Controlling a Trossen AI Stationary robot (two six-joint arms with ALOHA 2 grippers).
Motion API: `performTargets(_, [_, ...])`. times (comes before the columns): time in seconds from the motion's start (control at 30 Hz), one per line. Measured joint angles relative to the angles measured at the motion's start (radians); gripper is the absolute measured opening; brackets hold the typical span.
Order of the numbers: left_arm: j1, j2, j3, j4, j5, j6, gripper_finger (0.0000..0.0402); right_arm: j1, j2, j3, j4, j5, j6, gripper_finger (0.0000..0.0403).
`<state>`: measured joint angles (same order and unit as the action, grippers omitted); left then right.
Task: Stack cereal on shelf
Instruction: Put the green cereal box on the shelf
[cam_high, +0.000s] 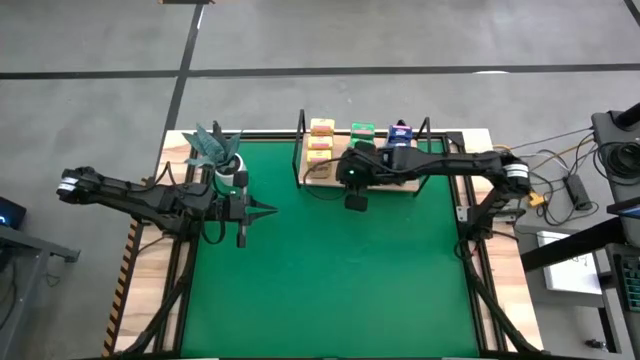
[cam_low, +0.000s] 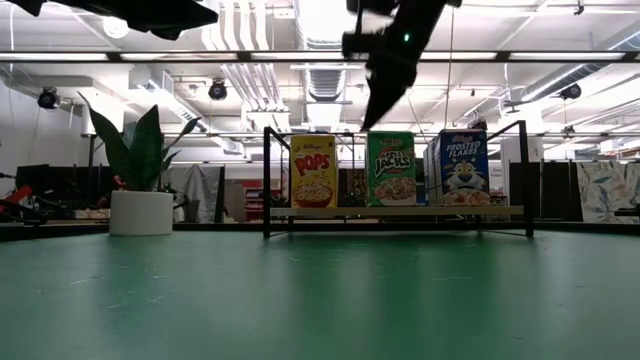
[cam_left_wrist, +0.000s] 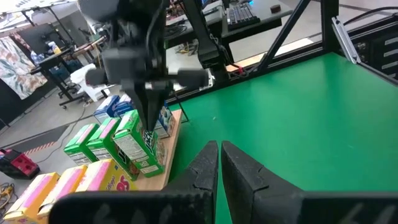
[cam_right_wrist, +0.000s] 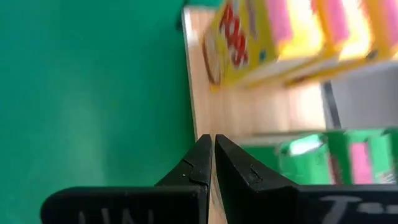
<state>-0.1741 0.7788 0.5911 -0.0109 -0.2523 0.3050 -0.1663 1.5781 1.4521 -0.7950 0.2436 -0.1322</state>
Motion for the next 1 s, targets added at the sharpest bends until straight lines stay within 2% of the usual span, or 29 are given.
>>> performTargets(0.23, [0.000,0.000,-0.001,-0.008,0.000,0.000,0.0003,-0.011,0.059,0.000,-0.011,0.069,-0.012,0.0012])
performTargets(0.47, [0.000,0.001,-0.001,-0.008,0.000,0.000,0.0003,-0.011,0.054,0.000,-0.016,0.128,-0.018,0.0012])
performTargets(1.0, [0.000,0.000,-0.001,-0.014,0.000,0.000,0.0003,-0.044,0.047,0.000,-0.011,0.143,-0.034,0.0012])
